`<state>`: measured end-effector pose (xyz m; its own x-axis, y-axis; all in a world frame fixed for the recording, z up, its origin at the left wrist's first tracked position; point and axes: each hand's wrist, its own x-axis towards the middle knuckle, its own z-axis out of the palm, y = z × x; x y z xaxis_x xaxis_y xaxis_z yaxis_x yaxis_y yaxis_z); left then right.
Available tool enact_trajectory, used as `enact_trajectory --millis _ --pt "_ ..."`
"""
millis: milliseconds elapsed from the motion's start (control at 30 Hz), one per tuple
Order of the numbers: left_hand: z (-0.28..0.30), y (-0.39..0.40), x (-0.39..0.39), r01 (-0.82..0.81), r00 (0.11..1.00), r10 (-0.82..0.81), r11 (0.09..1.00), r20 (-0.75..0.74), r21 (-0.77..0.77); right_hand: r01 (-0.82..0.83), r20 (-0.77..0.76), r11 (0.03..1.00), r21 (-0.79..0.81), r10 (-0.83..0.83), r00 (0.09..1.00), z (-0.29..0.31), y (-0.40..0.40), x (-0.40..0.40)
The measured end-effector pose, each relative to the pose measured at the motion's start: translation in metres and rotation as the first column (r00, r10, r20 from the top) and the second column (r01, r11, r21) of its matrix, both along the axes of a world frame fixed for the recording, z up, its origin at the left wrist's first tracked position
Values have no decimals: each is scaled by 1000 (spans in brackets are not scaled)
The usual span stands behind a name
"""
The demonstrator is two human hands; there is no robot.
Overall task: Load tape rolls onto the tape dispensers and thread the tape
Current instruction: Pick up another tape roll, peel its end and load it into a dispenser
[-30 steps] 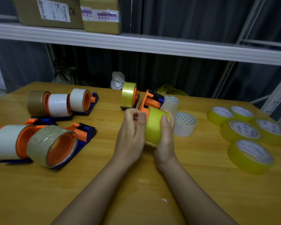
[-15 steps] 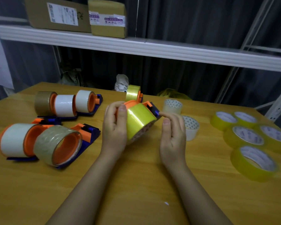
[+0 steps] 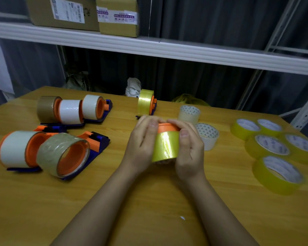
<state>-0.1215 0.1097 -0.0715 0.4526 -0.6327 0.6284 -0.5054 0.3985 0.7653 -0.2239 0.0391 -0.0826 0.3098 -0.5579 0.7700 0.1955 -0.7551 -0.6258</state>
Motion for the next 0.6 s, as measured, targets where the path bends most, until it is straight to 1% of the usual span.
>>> enact_trajectory --millis 67,100,233,333,400,600 --pt "-1 -1 -3 -53 997 50 997 -67 -47 43 33 998 40 -44 998 -1 0 0" --pt "-3 -1 -4 -62 996 57 996 -72 -57 64 52 996 70 -68 996 -1 -1 0" --pt "-10 -3 -15 -83 996 81 995 -34 -57 89 123 985 146 -108 987 0 -1 1" --pt "-10 -8 -16 -158 986 151 979 -64 -131 77 128 985 152 -97 987 -2 3 3" --pt "-10 -8 -15 -180 983 171 970 -64 -162 62 131 987 148 -82 988 -2 5 4" --pt "-5 -6 -16 -184 982 176 967 -63 -175 28 149 991 128 -47 988 2 6 4"
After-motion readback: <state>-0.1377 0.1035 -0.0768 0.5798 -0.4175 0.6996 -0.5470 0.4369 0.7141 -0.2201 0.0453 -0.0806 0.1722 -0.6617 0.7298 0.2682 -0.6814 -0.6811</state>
